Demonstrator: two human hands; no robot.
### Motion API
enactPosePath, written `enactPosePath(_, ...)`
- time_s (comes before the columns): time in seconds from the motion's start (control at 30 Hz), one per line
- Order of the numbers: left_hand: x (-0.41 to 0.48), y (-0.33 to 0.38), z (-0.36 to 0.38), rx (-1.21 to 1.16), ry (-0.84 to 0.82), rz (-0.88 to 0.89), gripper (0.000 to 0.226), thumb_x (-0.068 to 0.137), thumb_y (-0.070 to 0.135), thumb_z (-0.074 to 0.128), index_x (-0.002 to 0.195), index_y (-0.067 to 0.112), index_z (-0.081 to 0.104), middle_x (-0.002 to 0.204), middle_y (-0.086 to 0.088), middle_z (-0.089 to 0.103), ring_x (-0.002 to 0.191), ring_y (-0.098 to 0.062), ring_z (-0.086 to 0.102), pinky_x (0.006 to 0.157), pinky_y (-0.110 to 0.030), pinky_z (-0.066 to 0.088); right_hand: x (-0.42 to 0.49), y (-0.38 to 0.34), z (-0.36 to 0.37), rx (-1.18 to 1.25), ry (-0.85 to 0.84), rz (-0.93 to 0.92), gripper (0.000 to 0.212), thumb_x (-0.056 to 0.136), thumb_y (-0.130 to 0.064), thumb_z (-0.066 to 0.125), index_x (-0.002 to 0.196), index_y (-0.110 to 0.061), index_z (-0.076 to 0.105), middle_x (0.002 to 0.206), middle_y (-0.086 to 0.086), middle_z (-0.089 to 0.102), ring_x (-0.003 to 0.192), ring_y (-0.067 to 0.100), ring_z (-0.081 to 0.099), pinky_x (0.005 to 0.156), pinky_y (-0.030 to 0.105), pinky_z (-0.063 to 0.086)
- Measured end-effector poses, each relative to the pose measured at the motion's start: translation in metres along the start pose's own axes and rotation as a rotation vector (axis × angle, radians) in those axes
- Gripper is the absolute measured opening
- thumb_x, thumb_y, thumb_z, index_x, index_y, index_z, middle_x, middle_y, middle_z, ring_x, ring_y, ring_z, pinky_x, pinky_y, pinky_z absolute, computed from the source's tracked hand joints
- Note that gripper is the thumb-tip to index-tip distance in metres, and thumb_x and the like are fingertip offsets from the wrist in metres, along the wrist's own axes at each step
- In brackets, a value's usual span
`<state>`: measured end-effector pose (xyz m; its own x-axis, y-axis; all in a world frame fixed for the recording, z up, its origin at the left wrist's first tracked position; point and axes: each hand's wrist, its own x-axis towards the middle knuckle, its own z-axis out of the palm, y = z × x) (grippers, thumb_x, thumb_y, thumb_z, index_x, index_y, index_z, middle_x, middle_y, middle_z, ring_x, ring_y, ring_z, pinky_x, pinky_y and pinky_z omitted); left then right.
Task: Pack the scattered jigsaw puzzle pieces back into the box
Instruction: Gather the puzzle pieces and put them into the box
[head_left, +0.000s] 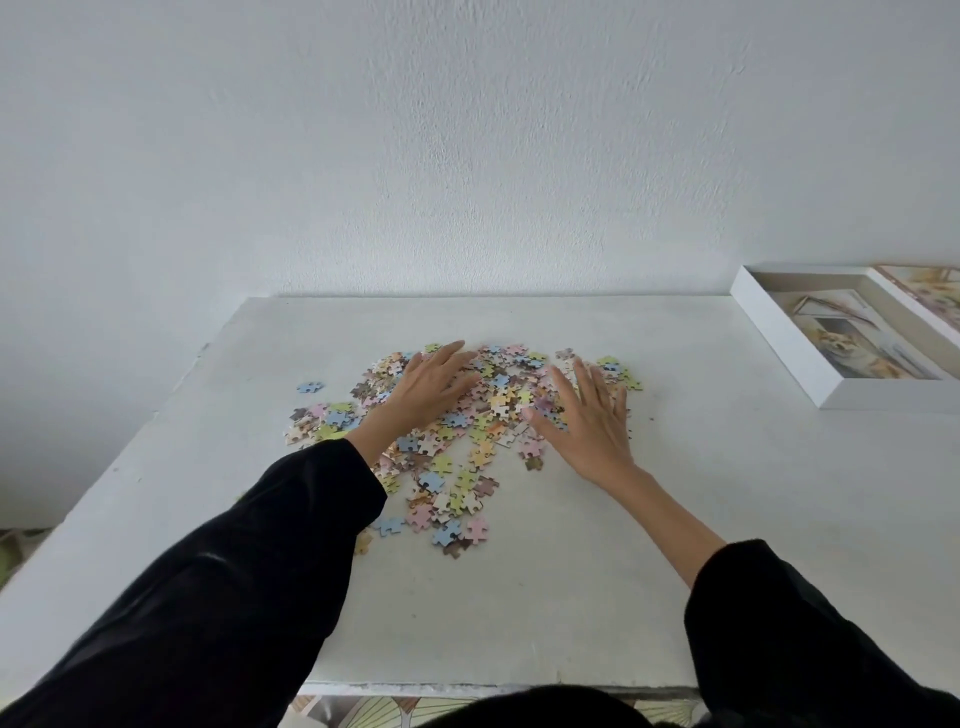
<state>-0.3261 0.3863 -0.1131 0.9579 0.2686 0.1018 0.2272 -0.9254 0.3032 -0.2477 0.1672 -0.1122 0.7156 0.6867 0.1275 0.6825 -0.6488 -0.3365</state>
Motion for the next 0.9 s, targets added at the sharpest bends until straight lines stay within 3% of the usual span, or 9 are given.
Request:
enactPosePath(0.13,-0.002,0.002,-0.016,-0.276,0.102,-0.045,0.044,0.1,0.036,0.03,0.137,0.017,0.042,0.148,-0.006,0.033,0.119,-0.022,0.05,0.102,-0.034,0.035,0.028,-0.02,-0.002,0.019,-0.082,-0.11,0.064,0.091,-0.057,0.032,0.146,-0.028,0.016,0.156,0.005,0.006,0.144,0.024,0.001,0.115,0.044,-0.003)
enactPosePath(0.23,-0.006,0.0,-0.028,-0.356,0.209,-0.067,0.042,0.1,0.035,0.029,0.13,0.015,0.051,0.139,-0.009,0.044,0.123,-0.023,0.047,0.102,-0.038,0.039,0.045,-0.039,0.005,0.017,-0.134,-0.165,0.064,0.091,-0.058,0.032,0.145,-0.026,0.017,0.156,0.007,0.01,0.144,0.026,0.005,0.116,0.045,0.002)
enactPosePath(0.33,-0.014,-0.001,-0.036,-0.39,0.309,-0.07,0.039,0.1,0.032,0.031,0.123,0.012,0.056,0.129,-0.008,0.053,0.115,-0.022,0.052,0.095,-0.035,0.043,0.052,-0.053,0.014,0.001,-0.165,-0.198,0.065,0.091,-0.058,0.031,0.145,-0.025,0.019,0.155,0.009,0.011,0.143,0.027,0.007,0.116,0.045,0.004)
enactPosePath(0.47,-0.034,-0.01,-0.048,-0.369,0.325,-0.07,0.031,0.099,0.024,0.037,0.118,0.013,0.058,0.122,-0.009,0.056,0.096,-0.019,0.059,0.084,-0.032,0.048,0.051,-0.056,0.025,-0.088,-0.188,-0.234,0.062,0.092,-0.056,0.029,0.145,-0.025,0.019,0.156,0.009,0.009,0.143,0.028,0.006,0.116,0.045,0.004)
enactPosePath(0.57,-0.059,-0.025,-0.063,-0.336,0.398,-0.109,0.027,0.098,0.019,0.041,0.114,0.013,0.061,0.119,-0.007,0.059,0.099,-0.018,0.06,0.087,-0.034,0.05,0.05,-0.052,0.028,-0.134,-0.141,-0.266,0.062,0.092,-0.056,0.027,0.145,-0.025,0.02,0.155,0.009,0.011,0.143,0.028,0.008,0.116,0.044,0.006)
enactPosePath(0.67,-0.096,-0.042,-0.08,-0.31,0.473,-0.231,0.024,0.096,0.016,0.044,0.111,0.012,0.063,0.115,-0.007,0.061,0.099,-0.021,0.06,0.087,-0.036,0.05,0.05,-0.05,0.031,-0.155,-0.105,-0.289,0.062,0.092,-0.057,0.025,0.144,-0.025,0.021,0.155,0.009,0.013,0.142,0.028,0.012,0.115,0.044,0.01)
enactPosePath(0.73,-0.127,-0.052,-0.086,-0.272,0.488,-0.341,0.024,0.096,0.014,0.045,0.111,0.011,0.063,0.117,-0.008,0.061,0.103,-0.023,0.058,0.087,-0.029,0.045,0.051,-0.049,0.033,-0.165,-0.086,-0.303,0.062,0.091,-0.057,0.025,0.144,-0.025,0.022,0.154,0.01,0.016,0.141,0.029,0.015,0.115,0.044,0.013)
enactPosePath(0.9,-0.21,-0.064,-0.067,-0.176,0.546,-0.744,0.032,0.099,0.024,0.038,0.122,0.017,0.058,0.137,-0.009,0.046,0.127,-0.024,0.041,0.102,-0.034,0.031,0.056,-0.047,0.039,-0.153,-0.052,-0.323,0.063,0.09,-0.056,0.027,0.143,-0.022,0.026,0.152,0.011,0.02,0.14,0.03,0.02,0.114,0.046,0.018)
